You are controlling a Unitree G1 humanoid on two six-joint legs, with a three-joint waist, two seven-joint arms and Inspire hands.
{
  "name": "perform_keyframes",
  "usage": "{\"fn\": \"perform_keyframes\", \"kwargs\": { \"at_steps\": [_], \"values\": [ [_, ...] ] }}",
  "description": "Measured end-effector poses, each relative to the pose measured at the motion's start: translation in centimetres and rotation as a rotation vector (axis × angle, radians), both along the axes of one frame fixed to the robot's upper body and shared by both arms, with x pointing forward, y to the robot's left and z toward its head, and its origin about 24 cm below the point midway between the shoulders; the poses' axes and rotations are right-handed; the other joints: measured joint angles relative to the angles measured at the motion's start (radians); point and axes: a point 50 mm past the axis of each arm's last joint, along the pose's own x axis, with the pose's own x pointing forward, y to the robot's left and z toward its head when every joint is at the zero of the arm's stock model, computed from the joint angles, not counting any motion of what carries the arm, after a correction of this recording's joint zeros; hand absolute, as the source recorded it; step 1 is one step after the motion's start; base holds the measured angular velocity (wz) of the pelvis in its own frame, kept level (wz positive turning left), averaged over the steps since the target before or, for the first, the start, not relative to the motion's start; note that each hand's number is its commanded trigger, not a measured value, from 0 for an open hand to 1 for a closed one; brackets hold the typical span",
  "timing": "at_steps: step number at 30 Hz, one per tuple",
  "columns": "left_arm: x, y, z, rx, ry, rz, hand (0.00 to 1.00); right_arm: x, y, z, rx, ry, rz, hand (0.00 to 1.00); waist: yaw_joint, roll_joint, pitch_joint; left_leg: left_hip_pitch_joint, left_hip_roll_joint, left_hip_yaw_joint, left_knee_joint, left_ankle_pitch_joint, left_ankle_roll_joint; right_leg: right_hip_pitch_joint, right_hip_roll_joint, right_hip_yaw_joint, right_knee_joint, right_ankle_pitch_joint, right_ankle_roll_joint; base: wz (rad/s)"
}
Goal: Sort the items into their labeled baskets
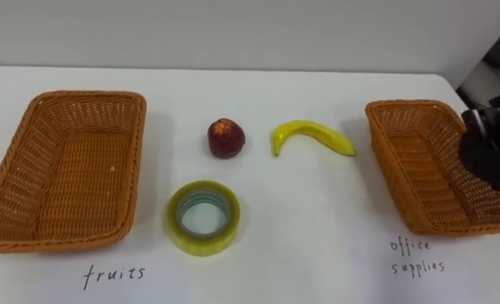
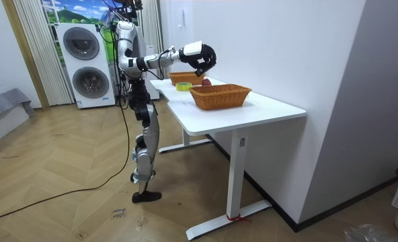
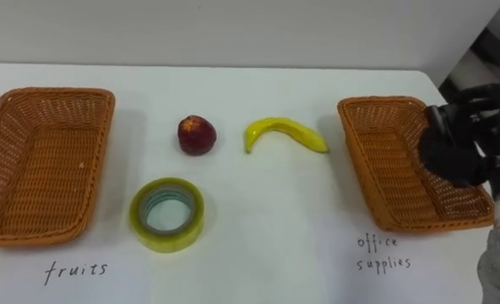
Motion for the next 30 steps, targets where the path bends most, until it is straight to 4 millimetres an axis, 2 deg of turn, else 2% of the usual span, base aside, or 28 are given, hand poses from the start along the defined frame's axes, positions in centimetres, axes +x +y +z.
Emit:
{"fn": "perform_keyframes", "kwargs": {
  "at_steps": [1,2,3,4,5,9,30],
  "values": [
    [0.01,0.01,0.01,0.001,-0.002,0.000,0.00,0.06,0.13,-0.06,0.002,0.004,0.007,0.86,0.006,0.000,0.0001,0.001,0.000,0.000,0.000,0.000,0.000,0.001,0.000,0.000,0.000,0.000,0.000,0.00],
    [0.01,0.01,0.01,0.001,-0.002,-0.001,0.00,0.08,0.16,-0.08,0.002,0.007,0.010,0.68,0.009,0.000,0.0003,0.001,0.000,-0.001,0.000,0.000,0.000,0.002,0.000,0.000,0.000,0.000,0.000,0.00],
    [-0.02,-0.02,-0.01,0.000,-0.002,-0.002,0.00,0.12,0.26,-0.13,0.004,0.010,0.015,0.57,0.014,0.000,0.0022,0.001,0.000,-0.001,0.000,0.000,0.000,0.005,0.000,-0.001,0.000,0.000,0.000,0.00],
    [-0.12,-0.06,-0.06,-0.001,0.003,-0.002,0.00,0.17,0.38,-0.18,0.004,0.012,0.021,0.03,0.016,0.000,0.0025,0.001,0.000,-0.002,0.001,0.000,0.000,0.006,0.000,-0.002,0.000,0.000,0.000,0.00],
    [-0.17,-0.09,-0.07,-0.002,0.006,-0.003,0.00,0.19,0.43,-0.20,0.005,0.013,0.023,0.00,0.017,0.000,0.0027,0.000,0.000,-0.002,0.001,0.000,0.000,0.006,0.000,-0.002,0.000,0.000,0.000,0.00],
    [-0.17,-0.36,-0.16,-0.009,0.010,-0.016,0.00,0.48,0.69,-0.07,0.012,0.003,0.036,0.00,0.021,-0.003,0.0062,-0.002,0.000,-0.004,0.002,0.000,0.000,0.006,0.000,-0.004,0.001,0.000,0.000,0.02],
    [-0.11,-0.36,-0.15,-0.007,0.011,-0.023,0.00,0.62,0.85,0.01,0.009,-0.004,0.043,0.00,0.020,-0.006,0.0060,-0.001,0.000,-0.003,0.003,0.000,0.000,0.007,0.000,-0.004,0.001,0.000,0.000,0.00]
  ]
}}
